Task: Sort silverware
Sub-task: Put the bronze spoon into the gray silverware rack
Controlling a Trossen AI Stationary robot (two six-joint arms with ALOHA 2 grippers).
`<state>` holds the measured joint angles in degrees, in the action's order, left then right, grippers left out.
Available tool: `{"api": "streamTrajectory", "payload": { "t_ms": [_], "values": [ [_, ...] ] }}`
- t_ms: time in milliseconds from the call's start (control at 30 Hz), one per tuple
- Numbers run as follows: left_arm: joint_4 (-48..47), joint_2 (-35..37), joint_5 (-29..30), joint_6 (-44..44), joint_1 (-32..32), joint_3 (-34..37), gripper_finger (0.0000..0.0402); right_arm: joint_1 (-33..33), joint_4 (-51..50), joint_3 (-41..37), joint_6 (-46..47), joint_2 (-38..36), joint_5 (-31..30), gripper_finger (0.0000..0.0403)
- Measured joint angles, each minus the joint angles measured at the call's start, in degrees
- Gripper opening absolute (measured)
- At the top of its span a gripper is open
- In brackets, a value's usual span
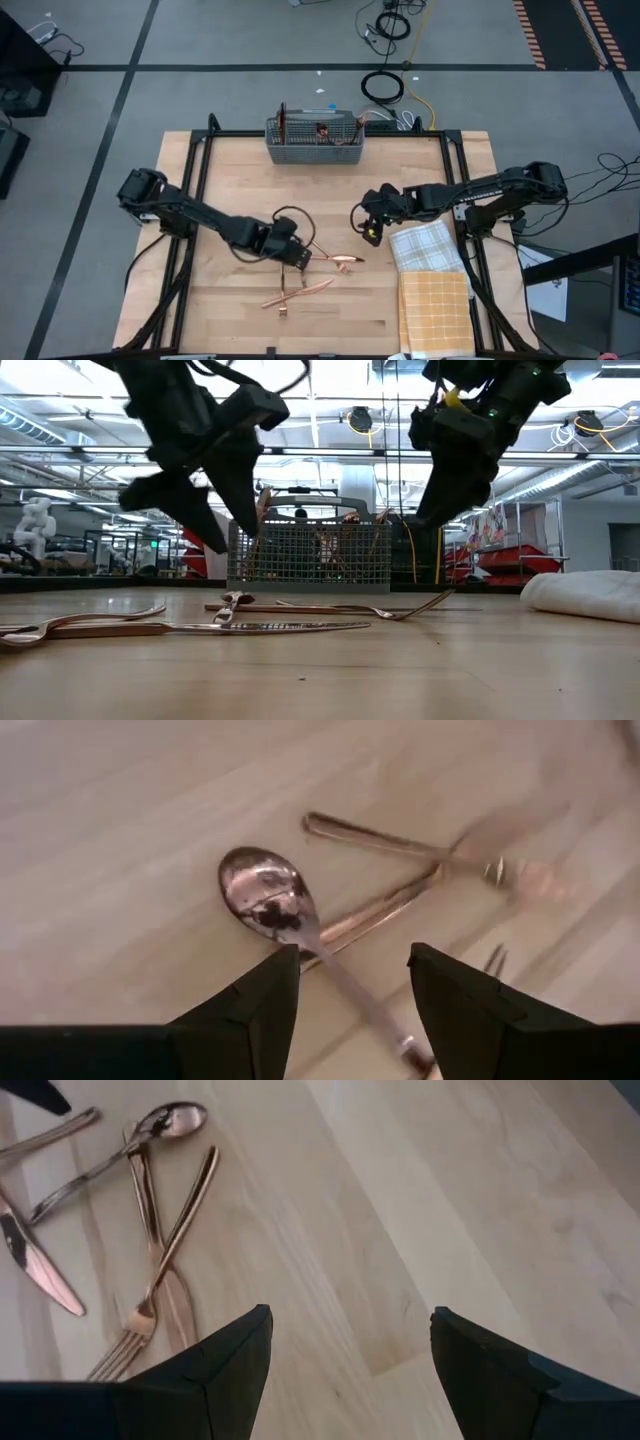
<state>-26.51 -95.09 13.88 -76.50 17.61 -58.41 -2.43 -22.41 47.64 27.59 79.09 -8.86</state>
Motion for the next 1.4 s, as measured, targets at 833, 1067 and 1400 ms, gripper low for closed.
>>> {"api": "streamTrajectory", "payload": {
  "t_ms": [833,1067,1400],
  "values": [
    [1.7,-8.7,-0.4,-17.6,-1.4,0.0,0.0193,-5.1,-0.2,0.0,-4.9,0.0,0.2,0.0256],
    [7.8,-11.8,-0.5,-16.6,-2.8,-0.2,0.0193,-5.7,-0.2,0.0,-3.5,0.0,0.2,0.0256],
    [14.9,-16.2,3.8,-15.7,-3.2,-0.3,0.0066,-6.4,-0.1,0.0,-3.0,0.0,-0.1,0.0256]
  ]
}}
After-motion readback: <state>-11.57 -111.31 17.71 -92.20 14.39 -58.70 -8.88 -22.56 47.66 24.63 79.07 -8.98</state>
